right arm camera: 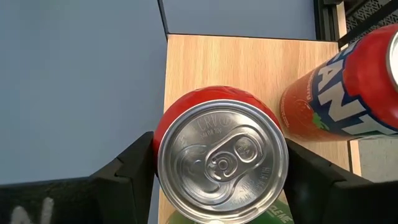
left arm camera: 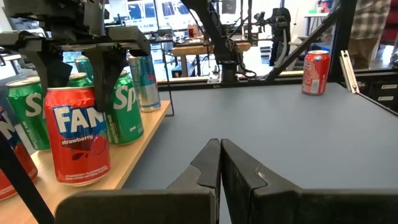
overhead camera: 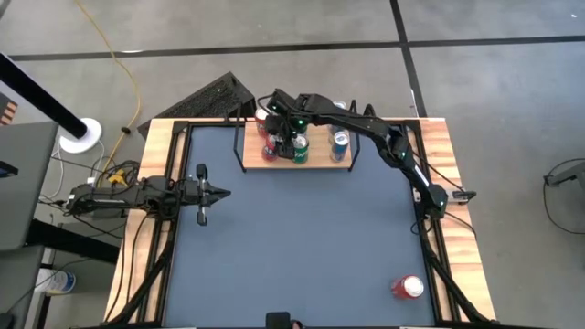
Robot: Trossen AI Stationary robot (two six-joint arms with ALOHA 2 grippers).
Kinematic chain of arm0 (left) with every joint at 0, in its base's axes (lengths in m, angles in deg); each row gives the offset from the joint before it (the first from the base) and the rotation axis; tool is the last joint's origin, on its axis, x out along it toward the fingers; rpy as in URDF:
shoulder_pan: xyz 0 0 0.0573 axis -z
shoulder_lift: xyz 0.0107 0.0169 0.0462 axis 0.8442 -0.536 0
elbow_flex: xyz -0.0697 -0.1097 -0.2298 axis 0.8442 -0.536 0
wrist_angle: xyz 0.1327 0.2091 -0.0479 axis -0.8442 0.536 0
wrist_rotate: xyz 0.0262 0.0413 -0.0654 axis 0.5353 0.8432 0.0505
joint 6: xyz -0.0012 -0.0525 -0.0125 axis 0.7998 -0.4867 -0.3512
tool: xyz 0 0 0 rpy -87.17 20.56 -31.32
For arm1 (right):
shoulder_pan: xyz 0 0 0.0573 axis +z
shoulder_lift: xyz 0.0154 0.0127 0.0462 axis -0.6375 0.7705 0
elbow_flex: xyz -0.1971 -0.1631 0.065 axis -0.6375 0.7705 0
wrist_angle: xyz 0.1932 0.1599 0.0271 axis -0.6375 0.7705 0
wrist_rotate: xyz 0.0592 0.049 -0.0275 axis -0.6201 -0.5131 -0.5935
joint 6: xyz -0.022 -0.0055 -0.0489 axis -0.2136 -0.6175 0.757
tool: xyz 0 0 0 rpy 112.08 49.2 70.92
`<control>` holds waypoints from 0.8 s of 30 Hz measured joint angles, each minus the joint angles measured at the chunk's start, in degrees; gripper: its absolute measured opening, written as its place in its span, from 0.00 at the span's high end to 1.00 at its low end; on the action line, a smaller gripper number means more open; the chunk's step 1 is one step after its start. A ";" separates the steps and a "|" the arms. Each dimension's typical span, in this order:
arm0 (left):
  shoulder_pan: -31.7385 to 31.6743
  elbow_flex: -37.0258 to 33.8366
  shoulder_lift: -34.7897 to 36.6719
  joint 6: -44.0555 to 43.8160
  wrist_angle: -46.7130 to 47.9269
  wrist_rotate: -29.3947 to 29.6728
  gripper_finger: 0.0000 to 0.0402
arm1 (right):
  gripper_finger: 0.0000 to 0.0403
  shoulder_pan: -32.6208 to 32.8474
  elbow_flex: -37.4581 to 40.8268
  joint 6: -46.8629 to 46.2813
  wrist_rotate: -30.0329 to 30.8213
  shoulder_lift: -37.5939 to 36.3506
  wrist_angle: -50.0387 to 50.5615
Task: Place canned beverage on shelf
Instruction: Put the top red soda can on the shelf aligned with the other red soda can
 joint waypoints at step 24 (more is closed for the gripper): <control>0.01 -0.01 0.00 -0.01 0.00 0.00 1.00 | 0.12 1.74 -1.16 1.12 3.77 -1.83 -3.83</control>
